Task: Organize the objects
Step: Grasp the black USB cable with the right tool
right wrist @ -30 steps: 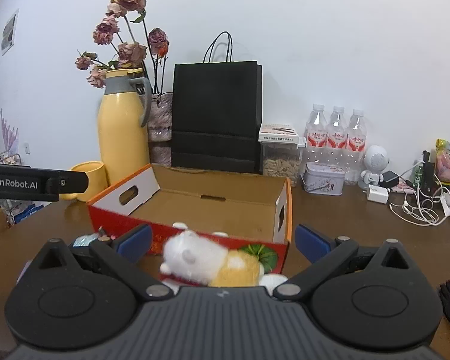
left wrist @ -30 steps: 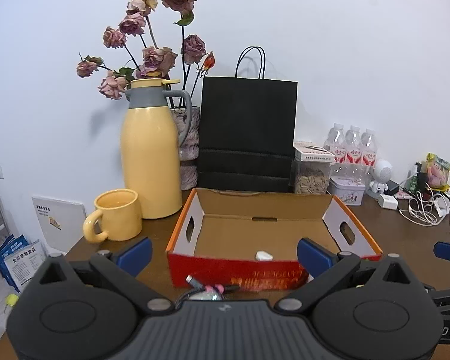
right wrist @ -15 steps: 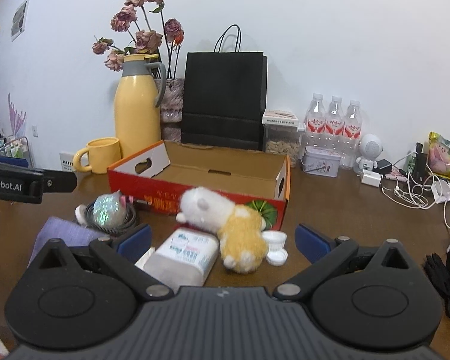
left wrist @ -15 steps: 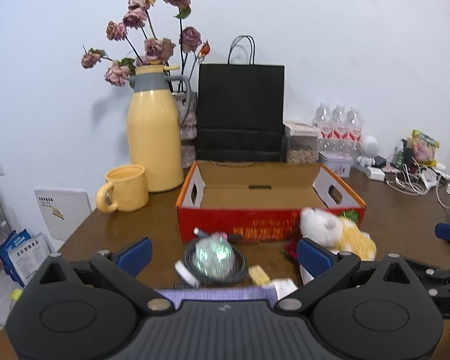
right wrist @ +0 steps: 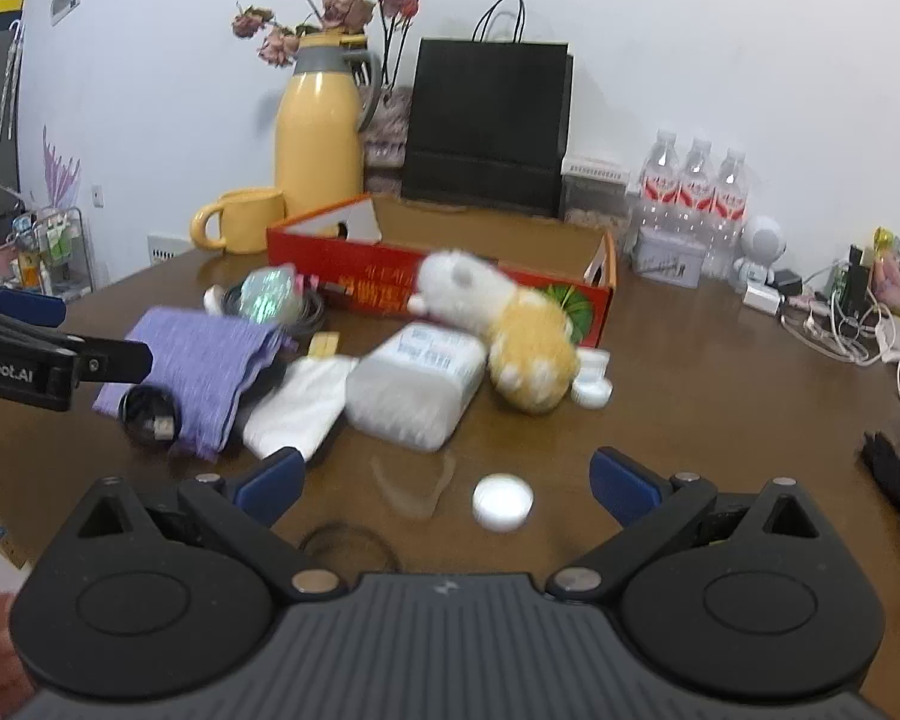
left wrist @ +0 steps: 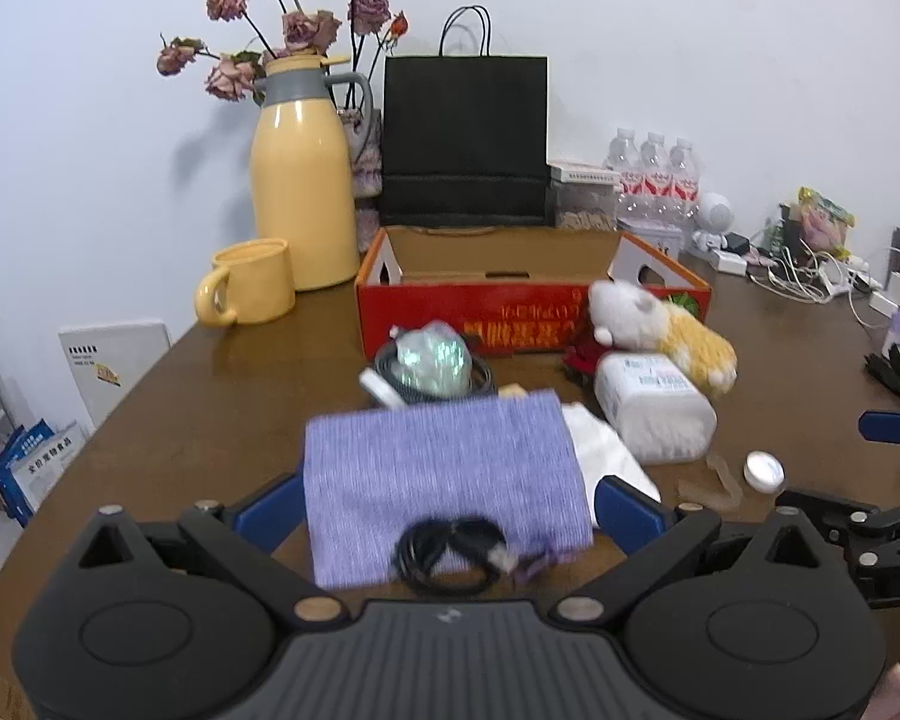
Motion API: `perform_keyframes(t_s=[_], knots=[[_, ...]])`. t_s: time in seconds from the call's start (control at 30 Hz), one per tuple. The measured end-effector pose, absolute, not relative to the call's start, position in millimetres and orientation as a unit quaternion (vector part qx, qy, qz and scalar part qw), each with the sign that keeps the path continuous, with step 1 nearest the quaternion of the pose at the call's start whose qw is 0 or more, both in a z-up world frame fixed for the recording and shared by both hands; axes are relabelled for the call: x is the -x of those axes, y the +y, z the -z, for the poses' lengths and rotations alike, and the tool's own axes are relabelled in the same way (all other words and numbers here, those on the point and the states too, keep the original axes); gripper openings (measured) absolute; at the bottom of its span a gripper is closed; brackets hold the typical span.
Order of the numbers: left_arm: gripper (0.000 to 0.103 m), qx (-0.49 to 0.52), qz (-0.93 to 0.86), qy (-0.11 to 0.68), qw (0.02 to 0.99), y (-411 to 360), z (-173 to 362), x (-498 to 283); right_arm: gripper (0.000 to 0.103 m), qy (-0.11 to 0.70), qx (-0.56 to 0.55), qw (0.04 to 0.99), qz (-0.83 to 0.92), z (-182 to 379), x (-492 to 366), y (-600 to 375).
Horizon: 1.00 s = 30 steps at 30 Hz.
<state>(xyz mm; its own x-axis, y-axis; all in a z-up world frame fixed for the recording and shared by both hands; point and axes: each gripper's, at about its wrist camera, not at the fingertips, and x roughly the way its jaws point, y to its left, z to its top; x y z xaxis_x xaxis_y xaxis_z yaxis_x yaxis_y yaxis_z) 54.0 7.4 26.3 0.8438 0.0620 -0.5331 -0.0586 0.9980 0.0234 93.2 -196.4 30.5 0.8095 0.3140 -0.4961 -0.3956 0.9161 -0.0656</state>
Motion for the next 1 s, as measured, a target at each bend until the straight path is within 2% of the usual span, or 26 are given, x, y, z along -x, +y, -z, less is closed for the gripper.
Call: perform_keyframes(t_s=[0.2,0.27,0.4,0.47,0.53,0.6,0.63,0.7,0.77,0.83,1.0], knots=[[0.103,0.003,-0.021,0.290,0.957,9.4,-14.5,-38.3,0.101,0.249,0.090,0.942,-0.205,-14.6,-74.3,-192.1],[0.103,0.001,-0.019,0.291,0.957,8.9,-12.4,-34.1,0.093,0.247,0.094,0.940,-0.216,-12.7,-70.0,-190.4],[0.103,0.002,-0.018,0.295,0.955,11.1,-7.9,-28.6,0.069,0.267,0.094,0.927,-0.246,-8.0,-74.2,-183.5],[0.103,0.007,-0.017,0.296,0.955,12.4,-6.7,-28.1,0.065,0.279,0.091,0.918,-0.265,-5.3,-77.9,-179.3],[0.103,0.008,-0.016,0.298,0.955,13.3,-5.7,-27.8,0.054,0.290,0.092,0.910,-0.281,-2.8,-80.1,-175.6],[0.103,0.009,-0.016,0.298,0.955,14.0,-5.0,-27.7,0.050,0.300,0.098,0.904,-0.290,-0.4,-82.2,-172.3],[0.103,0.010,-0.016,0.298,0.954,14.4,-4.8,-27.7,0.044,0.306,0.100,0.901,-0.290,1.3,-84.2,-171.0],[0.103,0.012,-0.015,0.298,0.954,14.3,-4.9,-27.6,0.044,0.310,0.097,0.899,-0.294,3.2,-86.6,-170.5],[0.103,0.013,-0.015,0.299,0.954,13.5,-4.9,-28.1,0.038,0.309,0.100,0.898,-0.297,3.2,-86.8,-169.4],[0.103,0.014,-0.014,0.300,0.954,12.8,-4.6,-28.7,0.019,0.307,0.101,0.897,-0.302,3.5,-86.5,-169.3],[0.103,0.014,-0.009,0.302,0.953,9.4,-2.9,-30.2,0.015,0.303,0.079,0.901,-0.300,3.0,-85.5,-176.5]])
